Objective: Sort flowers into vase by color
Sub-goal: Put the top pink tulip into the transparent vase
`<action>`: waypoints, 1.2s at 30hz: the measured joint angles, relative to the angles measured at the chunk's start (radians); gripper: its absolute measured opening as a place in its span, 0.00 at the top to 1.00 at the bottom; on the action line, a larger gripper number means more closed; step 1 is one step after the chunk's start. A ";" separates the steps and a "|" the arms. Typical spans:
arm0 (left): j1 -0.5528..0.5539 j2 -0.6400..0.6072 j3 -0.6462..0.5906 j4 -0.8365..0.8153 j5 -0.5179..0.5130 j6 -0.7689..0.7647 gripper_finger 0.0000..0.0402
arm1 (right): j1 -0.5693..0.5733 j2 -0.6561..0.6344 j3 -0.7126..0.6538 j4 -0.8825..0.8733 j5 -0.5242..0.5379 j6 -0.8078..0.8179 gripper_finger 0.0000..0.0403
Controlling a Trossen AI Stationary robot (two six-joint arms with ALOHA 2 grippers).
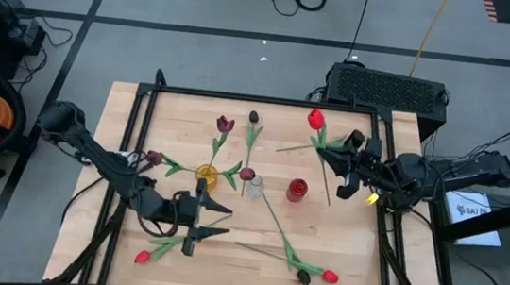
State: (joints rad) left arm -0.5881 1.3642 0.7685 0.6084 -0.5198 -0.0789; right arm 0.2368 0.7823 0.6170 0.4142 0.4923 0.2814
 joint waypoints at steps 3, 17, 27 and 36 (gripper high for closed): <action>0.014 0.062 0.000 0.133 -0.009 0.015 0.44 | 0.023 0.024 0.000 0.030 0.000 -0.027 0.98; 0.091 0.413 0.201 0.375 -0.018 0.115 0.44 | 0.043 0.174 0.000 0.237 -0.001 -0.093 0.98; 0.107 0.514 0.381 0.318 -0.155 0.306 0.44 | 0.074 0.242 0.000 0.379 -0.051 -0.146 0.98; 0.196 0.505 0.442 0.317 -0.074 0.253 0.44 | 0.074 0.250 0.000 0.383 -0.053 -0.148 0.98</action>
State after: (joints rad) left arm -0.3925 1.8690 1.2106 0.9251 -0.5939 0.1745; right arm 0.3107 1.0323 0.6174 0.7975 0.4391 0.1337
